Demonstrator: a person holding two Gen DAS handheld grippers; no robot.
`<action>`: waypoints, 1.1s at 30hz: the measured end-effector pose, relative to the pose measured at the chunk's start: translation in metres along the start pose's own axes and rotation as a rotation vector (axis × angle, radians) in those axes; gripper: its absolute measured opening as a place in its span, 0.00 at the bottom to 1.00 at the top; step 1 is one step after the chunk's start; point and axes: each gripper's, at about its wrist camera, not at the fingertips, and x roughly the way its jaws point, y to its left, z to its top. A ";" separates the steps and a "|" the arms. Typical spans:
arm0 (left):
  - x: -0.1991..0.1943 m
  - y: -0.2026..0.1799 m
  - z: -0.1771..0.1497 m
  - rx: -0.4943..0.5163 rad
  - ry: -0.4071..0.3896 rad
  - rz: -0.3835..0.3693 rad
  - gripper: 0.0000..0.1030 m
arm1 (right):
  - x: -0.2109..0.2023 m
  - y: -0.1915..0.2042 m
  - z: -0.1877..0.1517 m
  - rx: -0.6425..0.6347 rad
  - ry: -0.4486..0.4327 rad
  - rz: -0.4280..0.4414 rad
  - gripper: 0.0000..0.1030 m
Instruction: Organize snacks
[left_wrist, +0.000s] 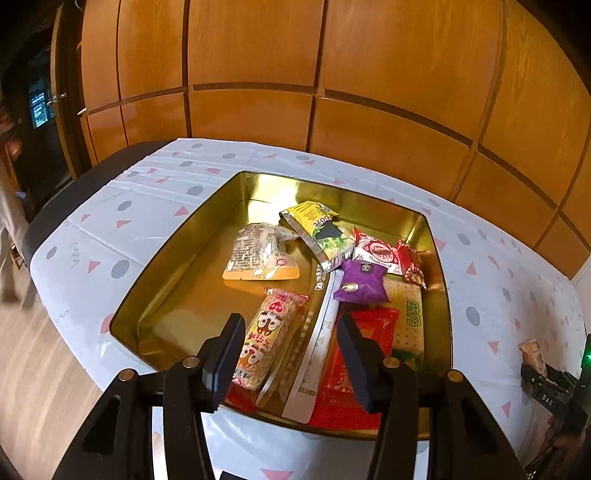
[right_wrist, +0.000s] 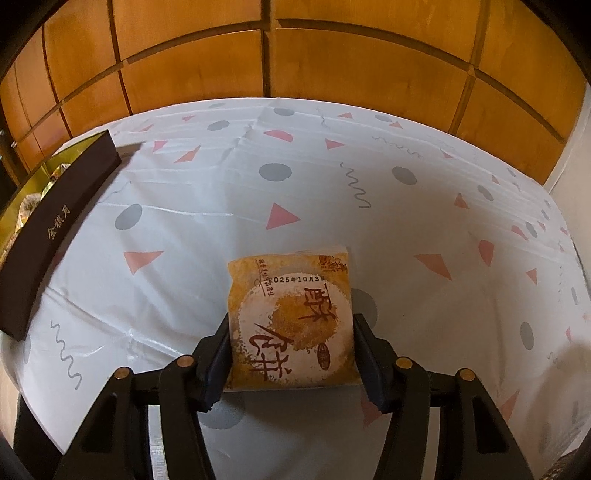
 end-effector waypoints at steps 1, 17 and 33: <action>-0.001 0.001 -0.001 0.002 -0.001 0.000 0.51 | 0.000 0.000 0.000 0.001 0.000 -0.002 0.58; -0.018 0.021 -0.011 0.010 -0.071 0.030 0.51 | 0.006 0.036 0.019 -0.004 0.083 0.069 0.58; -0.026 0.052 -0.003 -0.061 -0.110 0.075 0.51 | -0.046 0.146 0.084 -0.152 -0.008 0.357 0.58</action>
